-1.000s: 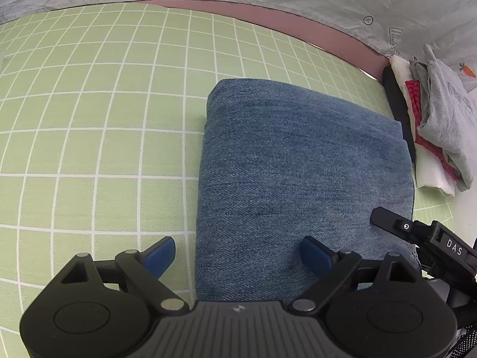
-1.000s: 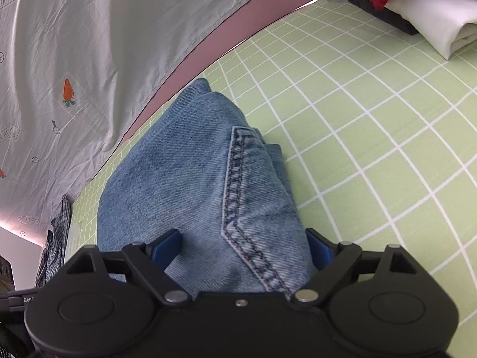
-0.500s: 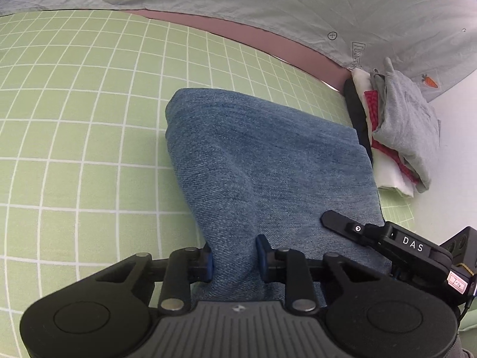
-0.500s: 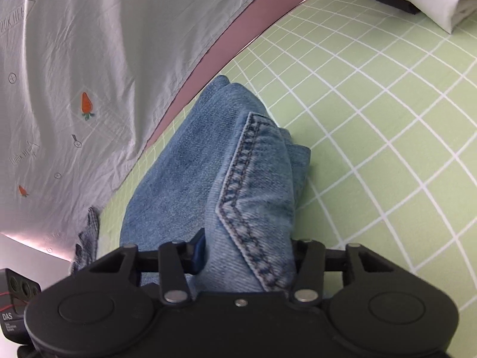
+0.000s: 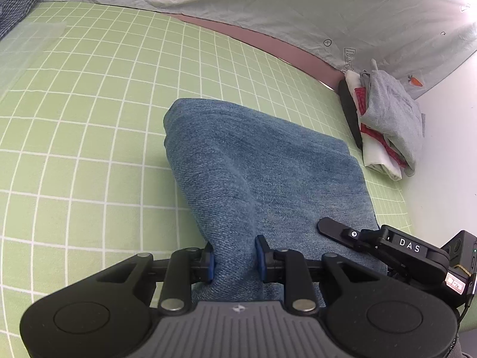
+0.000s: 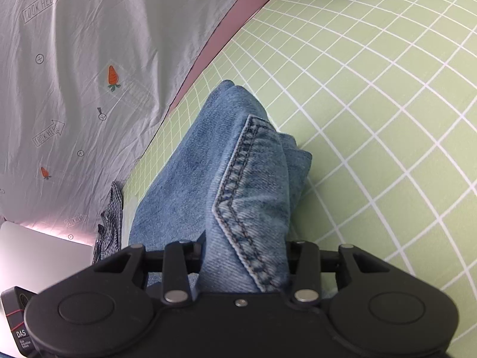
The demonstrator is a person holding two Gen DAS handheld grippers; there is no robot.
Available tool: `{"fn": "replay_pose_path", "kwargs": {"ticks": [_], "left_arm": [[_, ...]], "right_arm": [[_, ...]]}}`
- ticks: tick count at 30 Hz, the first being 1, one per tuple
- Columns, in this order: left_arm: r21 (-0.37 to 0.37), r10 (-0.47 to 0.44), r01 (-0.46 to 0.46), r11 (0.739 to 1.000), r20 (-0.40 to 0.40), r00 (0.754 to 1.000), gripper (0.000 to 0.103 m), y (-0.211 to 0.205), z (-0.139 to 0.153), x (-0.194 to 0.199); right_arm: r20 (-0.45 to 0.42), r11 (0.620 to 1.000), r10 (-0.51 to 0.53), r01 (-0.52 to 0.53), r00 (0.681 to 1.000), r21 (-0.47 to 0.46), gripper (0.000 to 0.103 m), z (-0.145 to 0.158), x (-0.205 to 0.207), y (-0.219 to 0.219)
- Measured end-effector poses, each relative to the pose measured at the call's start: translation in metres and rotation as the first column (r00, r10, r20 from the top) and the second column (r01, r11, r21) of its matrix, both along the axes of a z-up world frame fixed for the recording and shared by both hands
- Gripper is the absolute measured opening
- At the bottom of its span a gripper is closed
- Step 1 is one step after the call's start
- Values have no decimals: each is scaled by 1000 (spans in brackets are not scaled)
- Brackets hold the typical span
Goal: Fold clothes
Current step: 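Grasp the folded jeans with the left gripper while the right gripper holds the other end, then carry the folded jeans with both grippers onto the grey clothes stack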
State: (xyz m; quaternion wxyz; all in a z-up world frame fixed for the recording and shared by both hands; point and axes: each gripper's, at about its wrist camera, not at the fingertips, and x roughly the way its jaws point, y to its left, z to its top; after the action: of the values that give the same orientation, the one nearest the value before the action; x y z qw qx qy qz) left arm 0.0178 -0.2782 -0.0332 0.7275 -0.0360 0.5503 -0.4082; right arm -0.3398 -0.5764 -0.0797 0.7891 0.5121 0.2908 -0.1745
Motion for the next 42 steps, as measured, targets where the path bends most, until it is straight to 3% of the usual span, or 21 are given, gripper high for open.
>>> {"fn": "replay_pose_path", "kwargs": {"ticks": [7, 15, 20, 26, 29, 32, 37, 42], "left_arm": [[-11, -29, 29, 1000, 16, 999, 26, 17, 4, -22], [-41, -93, 95, 995, 51, 994, 26, -45, 16, -54], [-63, -110, 113, 992, 47, 993, 26, -122, 21, -93], [-150, -138, 146, 978, 64, 988, 26, -230, 34, -143], [-190, -140, 149, 971, 58, 988, 26, -236, 12, -177], [-210, -157, 173, 962, 92, 983, 26, -262, 18, -191], [-263, -179, 218, 940, 165, 970, 26, -263, 41, -165], [-328, -176, 259, 908, 263, 949, 26, -335, 87, -125]], "right_arm": [[17, 999, -26, 27, 1000, -27, 40, 8, -30, 18], [41, 996, -82, 83, 996, -44, 39, 16, -70, 3], [50, 992, -105, 109, 993, -69, 39, 26, -111, -59], [75, 984, -112, 121, 991, -133, 38, 51, -172, -160], [98, 973, -131, 147, 987, -179, 38, 66, -196, -209], [120, 962, -160, 182, 980, -205, 38, 83, -210, -253], [190, 937, -167, 216, 967, -276, 38, 118, -216, -315], [305, 892, -144, 257, 941, -371, 37, 160, -198, -374]]}}
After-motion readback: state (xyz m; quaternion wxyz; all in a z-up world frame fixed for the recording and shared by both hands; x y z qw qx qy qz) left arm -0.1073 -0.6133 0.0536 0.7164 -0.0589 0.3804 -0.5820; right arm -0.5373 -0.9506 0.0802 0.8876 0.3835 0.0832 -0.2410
